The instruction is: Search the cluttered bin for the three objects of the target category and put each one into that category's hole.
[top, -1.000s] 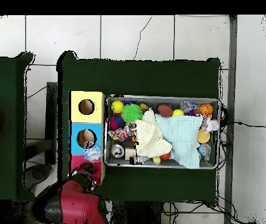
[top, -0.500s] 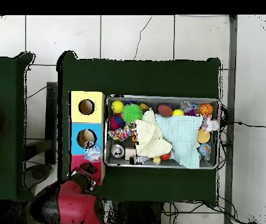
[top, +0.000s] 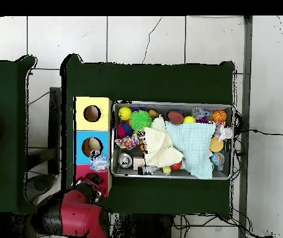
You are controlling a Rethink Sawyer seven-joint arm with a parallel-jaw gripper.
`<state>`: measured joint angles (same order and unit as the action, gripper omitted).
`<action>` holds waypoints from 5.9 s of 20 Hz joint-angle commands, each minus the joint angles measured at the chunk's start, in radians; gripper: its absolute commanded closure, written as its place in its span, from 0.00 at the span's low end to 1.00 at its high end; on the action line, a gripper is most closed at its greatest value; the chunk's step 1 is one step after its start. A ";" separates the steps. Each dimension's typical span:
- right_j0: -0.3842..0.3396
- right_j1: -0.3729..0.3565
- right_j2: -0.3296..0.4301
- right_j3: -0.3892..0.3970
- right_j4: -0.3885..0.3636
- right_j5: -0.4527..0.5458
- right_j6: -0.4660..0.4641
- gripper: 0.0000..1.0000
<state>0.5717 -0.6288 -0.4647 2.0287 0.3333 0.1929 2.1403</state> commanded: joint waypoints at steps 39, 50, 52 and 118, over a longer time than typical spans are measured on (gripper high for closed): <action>-0.239 -0.156 0.174 -0.021 -0.021 0.038 0.133 1.00; -0.389 -0.172 0.262 0.039 -0.095 -0.031 0.040 1.00; -0.425 -0.182 0.281 0.042 -0.114 -0.018 0.021 1.00; -0.412 -0.140 0.237 -0.002 -0.236 -0.012 0.009 1.00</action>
<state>0.2688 -0.8329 -0.3719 2.0034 0.1690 0.3432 2.1403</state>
